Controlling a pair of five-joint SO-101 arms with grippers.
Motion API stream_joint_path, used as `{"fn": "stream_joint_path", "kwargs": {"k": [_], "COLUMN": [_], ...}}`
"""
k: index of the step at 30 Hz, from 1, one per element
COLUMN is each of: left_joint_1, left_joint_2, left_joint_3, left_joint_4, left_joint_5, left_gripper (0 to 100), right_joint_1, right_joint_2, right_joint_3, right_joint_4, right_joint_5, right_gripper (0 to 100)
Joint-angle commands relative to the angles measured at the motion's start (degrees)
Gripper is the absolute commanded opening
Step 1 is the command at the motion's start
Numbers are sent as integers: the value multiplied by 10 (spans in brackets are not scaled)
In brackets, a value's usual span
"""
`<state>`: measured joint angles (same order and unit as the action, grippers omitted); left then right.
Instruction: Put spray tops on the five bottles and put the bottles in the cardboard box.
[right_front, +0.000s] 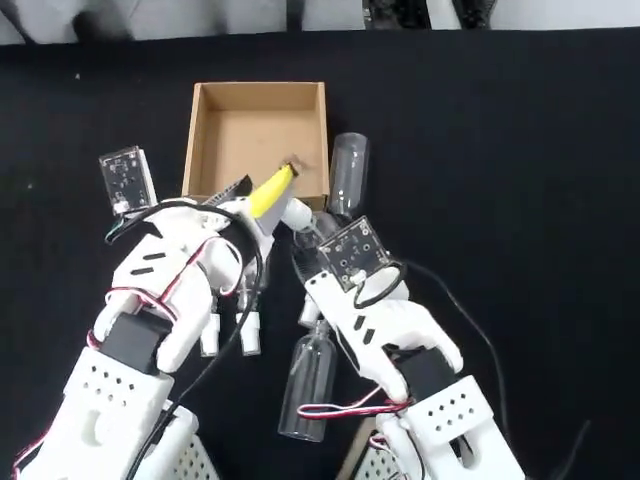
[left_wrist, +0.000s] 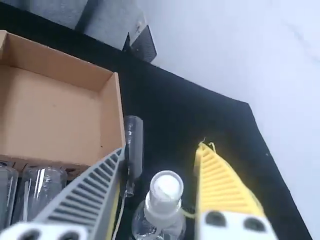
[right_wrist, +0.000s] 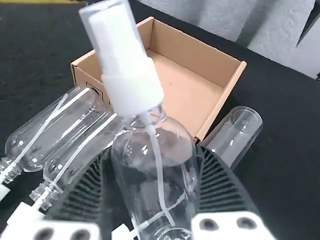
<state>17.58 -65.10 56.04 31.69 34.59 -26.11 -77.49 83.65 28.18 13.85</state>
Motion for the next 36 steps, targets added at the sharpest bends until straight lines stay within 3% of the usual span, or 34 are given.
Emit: {"fn": "stream_joint_path", "kwargs": {"k": [1,12,18,26,36], "left_joint_1": [-9,-66,-96,-96,-92], "left_joint_2": [-11,-11,-11,-11,-4], "left_joint_3": [-56,-70,-68,-46,-12], "left_joint_4": [-5,-9,-9,-10,-32], "left_joint_5": [4,4,4,2,0], "left_gripper": [205,205,205,207,210], "right_joint_1": [-3,-3,9,38,33], "right_joint_2": [-13,-13,-13,-13,-13], "right_joint_3": [-7,-10,-25,-54,-80], "right_joint_4": [-18,-18,-18,-18,-18], "right_joint_5": [-6,-9,-66,-141,-147], "right_gripper": [80,81,82,82,81]}}
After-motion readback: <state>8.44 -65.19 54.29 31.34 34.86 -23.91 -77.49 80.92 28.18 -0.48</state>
